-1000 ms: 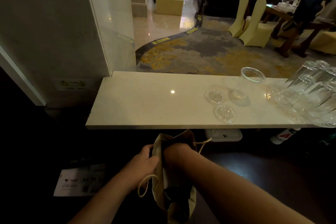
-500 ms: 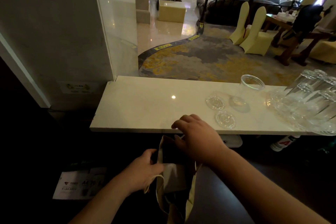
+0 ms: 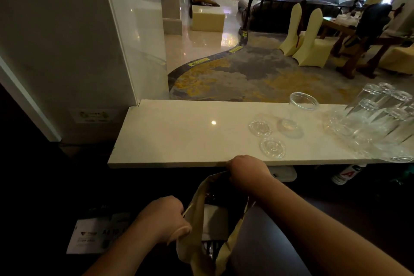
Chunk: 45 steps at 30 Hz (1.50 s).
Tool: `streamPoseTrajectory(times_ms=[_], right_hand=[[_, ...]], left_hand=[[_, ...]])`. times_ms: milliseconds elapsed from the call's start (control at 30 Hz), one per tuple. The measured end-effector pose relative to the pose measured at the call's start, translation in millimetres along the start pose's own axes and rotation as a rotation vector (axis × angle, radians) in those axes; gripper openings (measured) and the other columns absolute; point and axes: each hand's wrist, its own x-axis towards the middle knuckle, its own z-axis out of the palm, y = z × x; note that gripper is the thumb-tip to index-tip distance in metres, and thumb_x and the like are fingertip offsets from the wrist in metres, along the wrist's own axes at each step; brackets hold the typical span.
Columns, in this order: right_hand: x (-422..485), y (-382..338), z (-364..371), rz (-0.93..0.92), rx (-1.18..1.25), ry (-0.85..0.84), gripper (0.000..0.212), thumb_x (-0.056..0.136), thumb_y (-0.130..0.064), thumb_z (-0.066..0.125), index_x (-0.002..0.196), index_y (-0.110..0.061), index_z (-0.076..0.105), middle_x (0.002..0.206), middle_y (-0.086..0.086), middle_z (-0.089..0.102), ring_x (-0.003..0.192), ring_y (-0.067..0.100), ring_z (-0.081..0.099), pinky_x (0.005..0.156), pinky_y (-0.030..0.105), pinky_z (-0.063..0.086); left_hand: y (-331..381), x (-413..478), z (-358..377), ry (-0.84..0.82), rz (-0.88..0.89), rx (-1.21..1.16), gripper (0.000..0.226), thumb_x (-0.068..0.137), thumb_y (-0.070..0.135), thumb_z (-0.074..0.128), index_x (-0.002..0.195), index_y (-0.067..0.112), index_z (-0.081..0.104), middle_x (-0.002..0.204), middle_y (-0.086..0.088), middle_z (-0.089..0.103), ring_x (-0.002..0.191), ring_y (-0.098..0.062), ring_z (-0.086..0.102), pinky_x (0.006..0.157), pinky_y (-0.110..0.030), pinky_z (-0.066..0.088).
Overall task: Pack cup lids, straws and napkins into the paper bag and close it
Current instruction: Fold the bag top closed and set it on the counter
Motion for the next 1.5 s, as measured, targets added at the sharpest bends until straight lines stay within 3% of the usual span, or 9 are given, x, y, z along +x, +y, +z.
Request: streamPoseTrajectory(times_ms=[333, 500, 600, 733, 800, 1000, 1233, 1367, 1500], right_hand=[[-15.3, 43.8, 10.5, 0.250, 0.147, -0.049, 0.012, 0.081, -0.029, 0.057, 0.079, -0.020, 0.064, 0.073, -0.004, 0.058, 0.066, 0.017, 0.058, 0.058, 0.027, 0.048], [-35.8, 69.0, 25.9, 0.354, 0.213, -0.036, 0.022, 0.078, -0.038, 0.054, 0.065, -0.020, 0.050, 0.068, -0.005, 0.055, 0.067, 0.017, 0.059, 0.058, 0.028, 0.047], [-43.9, 75.2, 29.6, 0.368, 0.217, -0.046, 0.026, 0.080, -0.043, 0.057, 0.070, -0.020, 0.059, 0.071, -0.005, 0.060, 0.067, 0.015, 0.060, 0.059, 0.028, 0.051], [-44.5, 73.5, 28.6, 0.314, 0.190, -0.032, 0.025, 0.083, -0.046, 0.060, 0.087, -0.022, 0.068, 0.077, -0.006, 0.060, 0.072, 0.016, 0.059, 0.062, 0.027, 0.052], [-42.9, 70.2, 25.7, 0.292, 0.177, -0.021, 0.025, 0.084, -0.045, 0.061, 0.090, -0.022, 0.069, 0.078, -0.005, 0.060, 0.073, 0.017, 0.060, 0.062, 0.027, 0.051], [-35.3, 57.5, 23.3, 0.180, 0.219, 0.014, 0.017, 0.086, -0.043, 0.059, 0.092, -0.027, 0.064, 0.083, -0.009, 0.060, 0.082, 0.015, 0.062, 0.066, 0.031, 0.053], [-37.4, 57.6, 24.7, 0.195, 0.216, 0.003, 0.015, 0.083, -0.034, 0.057, 0.086, -0.022, 0.067, 0.078, -0.008, 0.061, 0.073, 0.014, 0.062, 0.061, 0.028, 0.052], [-43.9, 58.6, 33.4, 0.263, 0.271, 0.026, 0.018, 0.081, -0.033, 0.055, 0.078, -0.018, 0.066, 0.071, -0.003, 0.061, 0.066, 0.014, 0.061, 0.055, 0.027, 0.048], [-55.4, 55.1, 43.5, 0.246, 0.349, -0.032, 0.022, 0.085, -0.040, 0.056, 0.075, -0.021, 0.062, 0.069, -0.002, 0.061, 0.067, 0.014, 0.063, 0.059, 0.030, 0.050]], left_hand=[[0.9, 16.1, -3.3, 0.420, 0.049, -0.086, 0.010, 0.088, 0.042, 0.071, 0.089, 0.032, 0.073, 0.087, 0.012, 0.068, 0.081, -0.006, 0.064, 0.074, -0.032, 0.060], [4.9, 11.9, -8.4, 0.053, 0.091, -0.330, 0.059, 0.075, 0.066, 0.078, 0.126, 0.041, 0.063, 0.115, 0.016, 0.068, 0.103, -0.005, 0.066, 0.089, -0.030, 0.059], [5.3, 5.3, -8.9, -0.146, 0.173, -0.365, 0.090, 0.068, 0.077, 0.079, 0.147, 0.045, 0.047, 0.129, 0.017, 0.063, 0.115, -0.005, 0.063, 0.096, -0.029, 0.055], [2.5, -3.4, -9.4, -0.362, 0.252, -0.374, 0.099, 0.064, 0.064, 0.092, 0.149, 0.048, 0.044, 0.134, 0.020, 0.063, 0.123, -0.006, 0.064, 0.108, -0.031, 0.054], [1.7, -4.4, -5.7, -0.334, 0.241, -0.375, 0.092, 0.064, 0.057, 0.095, 0.143, 0.050, 0.049, 0.132, 0.020, 0.066, 0.121, -0.006, 0.066, 0.107, -0.032, 0.056], [-1.5, 1.7, -1.2, 0.084, 0.055, -0.103, 0.015, 0.082, 0.044, 0.074, 0.095, 0.036, 0.072, 0.095, 0.010, 0.074, 0.087, -0.007, 0.070, 0.084, -0.034, 0.062], [-6.3, 14.4, -13.1, 0.410, -0.008, 0.085, 0.014, 0.091, 0.037, 0.062, 0.082, 0.029, 0.069, 0.086, 0.008, 0.067, 0.085, -0.017, 0.065, 0.072, -0.031, 0.054], [-1.7, 30.6, -19.6, 0.597, 0.069, 0.025, 0.016, 0.098, 0.037, 0.062, 0.103, 0.032, 0.077, 0.103, 0.005, 0.075, 0.097, -0.020, 0.069, 0.078, -0.033, 0.056], [-3.7, 37.5, -21.6, 0.360, 0.157, -0.171, 0.015, 0.094, 0.046, 0.068, 0.107, 0.040, 0.071, 0.111, 0.014, 0.070, 0.105, -0.012, 0.068, 0.089, -0.034, 0.058]])
